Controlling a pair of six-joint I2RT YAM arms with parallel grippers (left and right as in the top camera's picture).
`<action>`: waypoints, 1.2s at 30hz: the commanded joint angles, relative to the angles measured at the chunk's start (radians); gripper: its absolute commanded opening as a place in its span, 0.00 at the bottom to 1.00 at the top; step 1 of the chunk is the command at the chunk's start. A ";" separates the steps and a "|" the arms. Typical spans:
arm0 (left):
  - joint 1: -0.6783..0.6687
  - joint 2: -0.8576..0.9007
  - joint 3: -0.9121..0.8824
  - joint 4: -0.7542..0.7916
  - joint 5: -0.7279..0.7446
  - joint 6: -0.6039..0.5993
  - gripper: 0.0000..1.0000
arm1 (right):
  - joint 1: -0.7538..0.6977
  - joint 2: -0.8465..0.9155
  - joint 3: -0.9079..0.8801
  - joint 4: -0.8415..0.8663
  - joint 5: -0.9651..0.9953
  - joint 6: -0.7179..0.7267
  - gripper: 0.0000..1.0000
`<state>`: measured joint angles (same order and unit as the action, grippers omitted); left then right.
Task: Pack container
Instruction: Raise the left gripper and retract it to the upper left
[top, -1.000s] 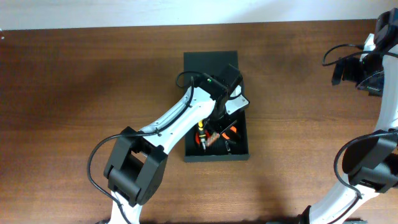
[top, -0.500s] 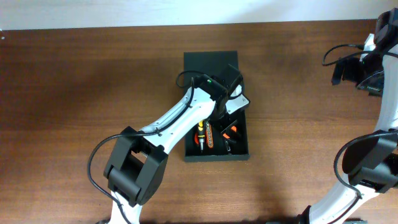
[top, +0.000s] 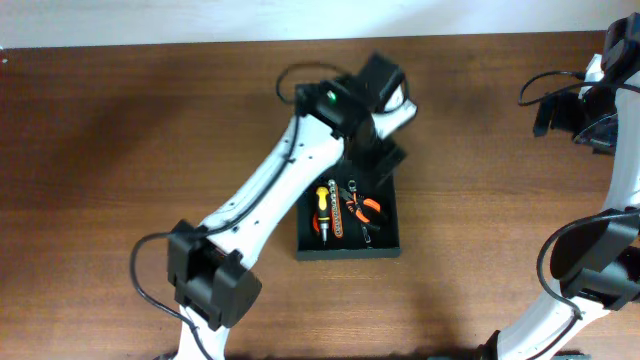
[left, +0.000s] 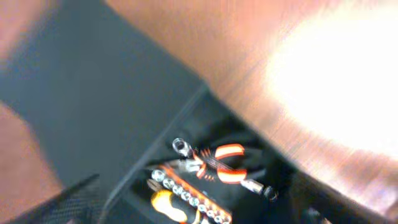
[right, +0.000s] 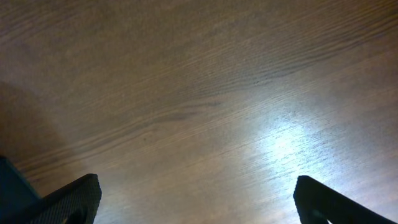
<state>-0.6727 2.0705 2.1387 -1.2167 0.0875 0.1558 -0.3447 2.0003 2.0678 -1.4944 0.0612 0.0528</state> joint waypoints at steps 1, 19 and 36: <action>0.048 -0.012 0.185 -0.054 -0.010 -0.007 0.99 | -0.003 -0.007 -0.003 0.000 -0.005 0.008 0.99; 0.463 -0.010 0.425 -0.299 -0.025 -0.393 0.99 | -0.003 -0.007 -0.003 0.027 -0.017 0.011 0.99; 0.640 0.070 0.253 -0.308 0.187 -0.499 0.84 | -0.003 -0.005 -0.003 0.138 -0.395 0.024 0.85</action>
<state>-0.0597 2.0819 2.4393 -1.5291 0.1352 -0.3233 -0.3447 2.0003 2.0678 -1.3727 -0.2447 0.0570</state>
